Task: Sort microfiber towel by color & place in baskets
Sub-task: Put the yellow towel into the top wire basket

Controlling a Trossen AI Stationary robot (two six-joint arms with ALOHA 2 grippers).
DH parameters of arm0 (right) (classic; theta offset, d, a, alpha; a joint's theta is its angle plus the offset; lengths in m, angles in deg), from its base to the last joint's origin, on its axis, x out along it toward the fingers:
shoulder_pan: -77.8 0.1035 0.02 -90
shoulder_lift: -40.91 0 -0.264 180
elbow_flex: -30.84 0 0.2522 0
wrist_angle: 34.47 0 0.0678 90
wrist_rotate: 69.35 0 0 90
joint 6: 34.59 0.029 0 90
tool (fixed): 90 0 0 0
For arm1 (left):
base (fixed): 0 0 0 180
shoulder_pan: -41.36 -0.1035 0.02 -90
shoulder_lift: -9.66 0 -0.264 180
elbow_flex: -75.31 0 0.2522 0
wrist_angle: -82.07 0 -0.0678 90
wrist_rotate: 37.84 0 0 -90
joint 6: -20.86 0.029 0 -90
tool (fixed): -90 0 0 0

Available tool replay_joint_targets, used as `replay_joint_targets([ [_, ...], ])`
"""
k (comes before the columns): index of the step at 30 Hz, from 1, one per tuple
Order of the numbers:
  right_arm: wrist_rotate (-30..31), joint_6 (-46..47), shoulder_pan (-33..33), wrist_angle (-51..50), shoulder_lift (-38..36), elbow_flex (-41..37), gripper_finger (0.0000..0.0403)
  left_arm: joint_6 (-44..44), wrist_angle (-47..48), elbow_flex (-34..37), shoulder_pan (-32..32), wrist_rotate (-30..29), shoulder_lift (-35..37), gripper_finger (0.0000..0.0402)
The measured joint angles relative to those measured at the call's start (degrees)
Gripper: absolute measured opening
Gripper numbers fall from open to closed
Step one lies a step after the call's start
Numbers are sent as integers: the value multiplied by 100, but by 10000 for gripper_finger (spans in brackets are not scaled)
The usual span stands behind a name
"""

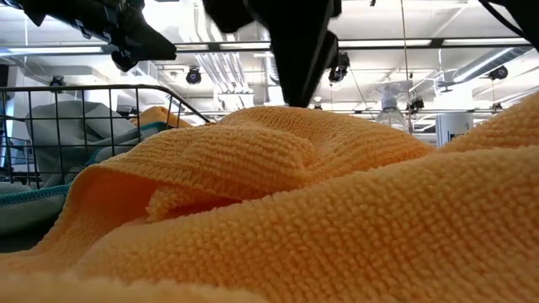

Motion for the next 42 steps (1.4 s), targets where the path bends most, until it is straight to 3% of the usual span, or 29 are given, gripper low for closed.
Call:
replay_joint_targets([
  [8,-54,1038,127,164,411,-2,109,171,-1,-20,21,12,2,84],
  [23,54,1837,61,526,494,-17,124,382,3,-20,24,11,2,84],
  [27,-215,1874,101,747,494,-17,151,390,8,-20,24,9,2,84],
  [36,-1720,1862,333,1066,490,22,187,251,177,-20,24,7,-9,84],
  [42,-1762,1571,495,1385,490,9,188,40,348,-20,24,7,-9,84],
])
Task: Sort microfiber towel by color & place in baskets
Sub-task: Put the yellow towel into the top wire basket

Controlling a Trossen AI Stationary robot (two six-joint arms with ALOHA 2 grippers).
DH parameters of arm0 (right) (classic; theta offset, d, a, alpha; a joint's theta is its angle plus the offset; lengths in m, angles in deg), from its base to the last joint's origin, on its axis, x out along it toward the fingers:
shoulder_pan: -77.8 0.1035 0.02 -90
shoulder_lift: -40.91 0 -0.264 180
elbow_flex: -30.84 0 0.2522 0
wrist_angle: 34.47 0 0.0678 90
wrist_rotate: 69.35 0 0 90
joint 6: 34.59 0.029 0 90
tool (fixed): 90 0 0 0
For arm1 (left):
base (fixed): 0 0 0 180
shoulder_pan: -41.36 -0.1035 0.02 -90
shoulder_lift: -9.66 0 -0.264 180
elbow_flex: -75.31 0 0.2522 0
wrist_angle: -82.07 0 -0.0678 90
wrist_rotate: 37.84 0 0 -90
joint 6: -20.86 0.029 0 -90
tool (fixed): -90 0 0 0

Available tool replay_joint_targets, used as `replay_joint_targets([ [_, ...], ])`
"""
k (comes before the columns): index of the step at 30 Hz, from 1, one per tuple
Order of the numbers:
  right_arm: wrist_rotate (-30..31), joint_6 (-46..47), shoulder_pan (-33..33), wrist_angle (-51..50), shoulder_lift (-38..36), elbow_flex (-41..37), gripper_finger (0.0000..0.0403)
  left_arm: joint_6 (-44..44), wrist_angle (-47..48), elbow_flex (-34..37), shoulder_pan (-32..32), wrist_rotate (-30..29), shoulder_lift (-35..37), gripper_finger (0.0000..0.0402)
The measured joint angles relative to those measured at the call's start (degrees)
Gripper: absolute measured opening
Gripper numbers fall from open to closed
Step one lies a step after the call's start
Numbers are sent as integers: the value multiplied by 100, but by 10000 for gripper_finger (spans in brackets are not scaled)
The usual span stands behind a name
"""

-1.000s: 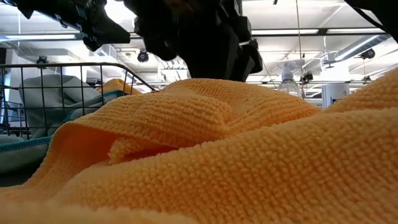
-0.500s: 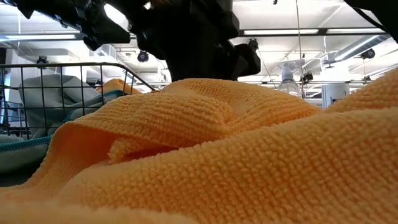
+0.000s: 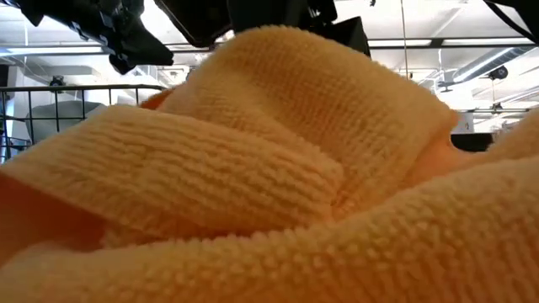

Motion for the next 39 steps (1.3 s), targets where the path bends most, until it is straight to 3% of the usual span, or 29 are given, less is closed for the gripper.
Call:
replay_joint_targets([
  [14,57,-559,-93,144,0,-74,189,-61,217,0,0,2,0,84],
  [39,-100,-540,-115,224,11,161,189,-26,225,0,0,0,0,84],
])
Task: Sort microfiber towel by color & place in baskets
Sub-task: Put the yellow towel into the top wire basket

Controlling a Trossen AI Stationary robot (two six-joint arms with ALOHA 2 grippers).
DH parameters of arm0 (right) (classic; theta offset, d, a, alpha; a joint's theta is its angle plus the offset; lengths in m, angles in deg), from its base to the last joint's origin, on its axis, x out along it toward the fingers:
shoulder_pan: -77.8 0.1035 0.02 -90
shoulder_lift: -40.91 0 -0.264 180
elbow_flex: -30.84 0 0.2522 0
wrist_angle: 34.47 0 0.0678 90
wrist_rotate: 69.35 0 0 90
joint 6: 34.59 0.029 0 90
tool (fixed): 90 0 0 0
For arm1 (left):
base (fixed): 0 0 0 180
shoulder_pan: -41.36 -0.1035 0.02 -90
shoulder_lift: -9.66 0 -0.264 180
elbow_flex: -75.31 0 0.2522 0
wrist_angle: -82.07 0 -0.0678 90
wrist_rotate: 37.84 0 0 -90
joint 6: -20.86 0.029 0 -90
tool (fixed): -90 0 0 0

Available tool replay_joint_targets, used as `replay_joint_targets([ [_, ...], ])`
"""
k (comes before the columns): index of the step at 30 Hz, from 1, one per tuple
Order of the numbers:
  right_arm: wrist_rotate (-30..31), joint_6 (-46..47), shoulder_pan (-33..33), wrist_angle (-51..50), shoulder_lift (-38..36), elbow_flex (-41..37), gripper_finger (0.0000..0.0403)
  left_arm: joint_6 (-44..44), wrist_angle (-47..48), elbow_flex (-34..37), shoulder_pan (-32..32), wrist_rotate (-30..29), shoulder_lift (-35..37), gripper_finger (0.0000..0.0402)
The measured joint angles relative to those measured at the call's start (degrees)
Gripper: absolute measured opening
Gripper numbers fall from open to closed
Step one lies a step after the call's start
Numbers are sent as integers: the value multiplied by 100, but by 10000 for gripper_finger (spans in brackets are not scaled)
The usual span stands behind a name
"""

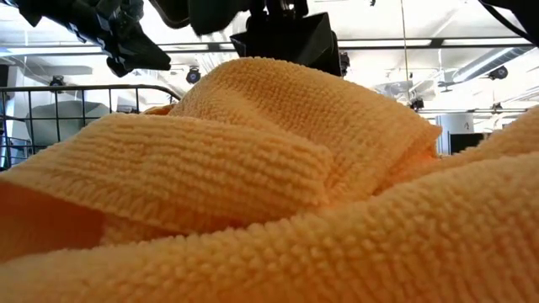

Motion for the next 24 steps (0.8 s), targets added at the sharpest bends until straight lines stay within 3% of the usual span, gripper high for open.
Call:
replay_joint_targets([
  [16,-201,-17,37,133,448,-17,187,11,92,0,0,-2,0,84],
  [24,-208,-44,39,133,499,-17,145,52,134,0,0,-2,0,84],
])
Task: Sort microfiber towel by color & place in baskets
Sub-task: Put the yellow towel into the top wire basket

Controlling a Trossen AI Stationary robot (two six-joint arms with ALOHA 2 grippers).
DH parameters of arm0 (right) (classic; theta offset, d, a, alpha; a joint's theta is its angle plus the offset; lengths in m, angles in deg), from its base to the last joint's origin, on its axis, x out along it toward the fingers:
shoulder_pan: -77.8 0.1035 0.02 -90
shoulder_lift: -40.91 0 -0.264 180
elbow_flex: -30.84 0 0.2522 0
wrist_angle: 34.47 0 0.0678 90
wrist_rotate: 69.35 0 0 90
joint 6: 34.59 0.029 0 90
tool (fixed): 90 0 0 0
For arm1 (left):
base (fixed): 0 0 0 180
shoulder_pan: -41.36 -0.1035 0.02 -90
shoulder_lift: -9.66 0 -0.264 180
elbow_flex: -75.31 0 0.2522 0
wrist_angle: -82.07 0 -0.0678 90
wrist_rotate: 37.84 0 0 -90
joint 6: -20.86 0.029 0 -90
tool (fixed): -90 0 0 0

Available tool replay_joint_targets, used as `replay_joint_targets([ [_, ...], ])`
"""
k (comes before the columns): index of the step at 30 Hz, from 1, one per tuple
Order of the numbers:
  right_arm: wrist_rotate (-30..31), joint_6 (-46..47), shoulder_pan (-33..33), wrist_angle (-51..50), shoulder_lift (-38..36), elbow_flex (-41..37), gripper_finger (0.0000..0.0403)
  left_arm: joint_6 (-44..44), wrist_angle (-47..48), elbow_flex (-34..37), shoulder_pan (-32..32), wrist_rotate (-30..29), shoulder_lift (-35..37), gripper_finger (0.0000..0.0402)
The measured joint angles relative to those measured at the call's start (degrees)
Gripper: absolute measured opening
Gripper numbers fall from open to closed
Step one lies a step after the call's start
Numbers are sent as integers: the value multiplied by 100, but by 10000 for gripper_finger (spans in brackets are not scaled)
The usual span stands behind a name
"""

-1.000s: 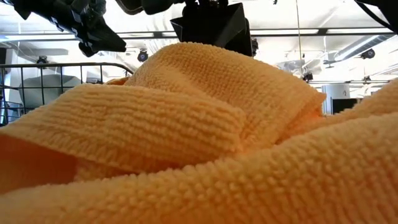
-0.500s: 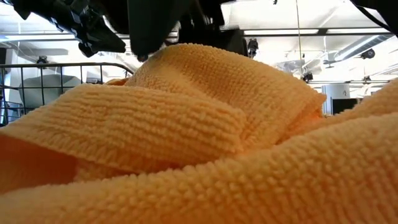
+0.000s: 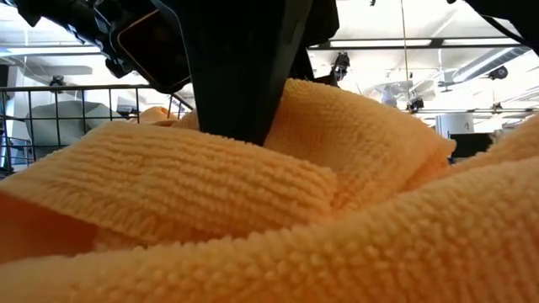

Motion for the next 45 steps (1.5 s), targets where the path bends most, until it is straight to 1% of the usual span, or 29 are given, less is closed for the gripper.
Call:
replay_joint_targets([
  [7,0,-54,0,2,0,0,62,0,-2,0,0,0,0,84],
  [11,-2,-258,0,3,0,0,17,0,-2,0,0,0,0,84],
  [19,21,-447,-55,-3,-33,0,10,-2,-7,0,0,0,0,84],
  [22,168,-719,-119,-25,-171,0,10,-48,-9,0,0,0,0,84],
  [24,417,-918,-169,-53,-331,0,10,-119,-7,-10,0,0,0,84],
  [27,935,-1285,-248,-167,-641,0,9,-235,-17,-48,2,0,0,84],
  [31,1988,-1762,-323,-501,-1136,0,9,-351,-17,-129,2,9,2,84],
  [37,4011,-2300,-457,-497,-1801,4,9,-435,-19,-250,2,33,13,84],
  [39,4637,-2418,-559,-375,-1914,7,9,-435,-18,-283,2,34,11,84],
  [43,6127,-2404,-836,-237,-2074,7,9,-485,-22,-304,2,33,13,84],
  [45,6706,-2442,-1030,-159,-2144,7,9,-501,-20,-304,2,35,11,84],
])
